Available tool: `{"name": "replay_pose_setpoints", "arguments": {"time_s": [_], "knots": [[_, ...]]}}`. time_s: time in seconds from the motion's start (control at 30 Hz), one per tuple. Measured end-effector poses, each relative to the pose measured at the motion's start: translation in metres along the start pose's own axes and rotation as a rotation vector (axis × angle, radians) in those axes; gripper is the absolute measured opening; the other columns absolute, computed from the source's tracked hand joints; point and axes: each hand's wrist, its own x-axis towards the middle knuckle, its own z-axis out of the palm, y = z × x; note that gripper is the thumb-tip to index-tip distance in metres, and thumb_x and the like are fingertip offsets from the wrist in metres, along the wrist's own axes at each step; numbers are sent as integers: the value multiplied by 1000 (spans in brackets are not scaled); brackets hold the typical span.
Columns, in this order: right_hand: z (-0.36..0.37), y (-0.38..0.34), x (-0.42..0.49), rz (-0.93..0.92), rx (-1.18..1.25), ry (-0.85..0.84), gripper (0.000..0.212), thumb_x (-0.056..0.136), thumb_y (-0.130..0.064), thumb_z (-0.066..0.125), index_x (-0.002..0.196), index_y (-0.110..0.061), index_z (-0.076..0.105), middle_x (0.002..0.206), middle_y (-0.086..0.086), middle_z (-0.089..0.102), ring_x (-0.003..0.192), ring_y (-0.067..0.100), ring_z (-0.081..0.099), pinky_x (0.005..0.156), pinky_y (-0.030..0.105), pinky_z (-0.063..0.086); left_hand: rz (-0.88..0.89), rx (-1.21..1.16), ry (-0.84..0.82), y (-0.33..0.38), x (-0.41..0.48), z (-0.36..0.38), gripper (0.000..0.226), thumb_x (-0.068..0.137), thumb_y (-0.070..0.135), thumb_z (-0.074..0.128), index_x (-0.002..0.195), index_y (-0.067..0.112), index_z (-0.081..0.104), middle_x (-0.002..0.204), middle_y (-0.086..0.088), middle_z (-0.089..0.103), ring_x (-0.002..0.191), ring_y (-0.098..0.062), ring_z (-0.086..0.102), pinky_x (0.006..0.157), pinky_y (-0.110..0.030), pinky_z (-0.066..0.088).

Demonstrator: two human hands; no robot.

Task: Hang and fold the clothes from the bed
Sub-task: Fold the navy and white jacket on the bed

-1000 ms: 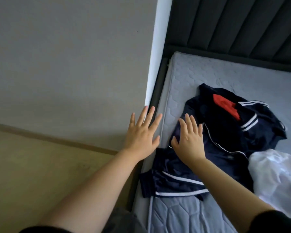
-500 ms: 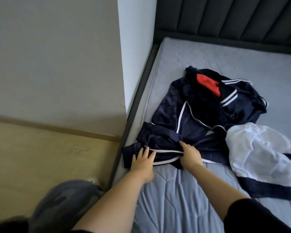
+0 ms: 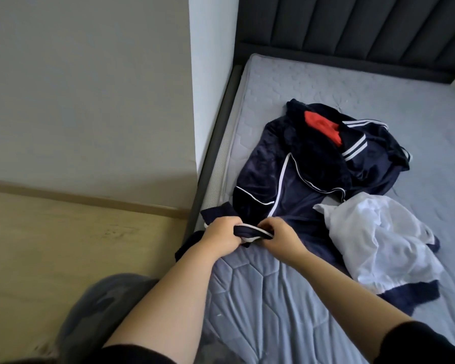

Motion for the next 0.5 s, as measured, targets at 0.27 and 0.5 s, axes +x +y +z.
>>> {"name": "replay_pose_setpoints", "arguments": {"time_s": [0.27,0.5], "knots": [[-29,36,-6,472,-58,189,29,81,-2,46,107,-9,59,105,16,65,93,33,57,79,36,44,-159,-319,308,12,-5,-13,22,76,5,57,70,26,56,70,4,61,74,-20,58,61,-28,41],[-56,-101,14,69,791,234,27,89,2,43,84,-11,66,66,0,71,66,7,66,61,20,53,-151,-720,231,14,-7,-21,42,75,-2,56,106,27,62,95,3,70,92,-15,64,80,-24,49]]}}
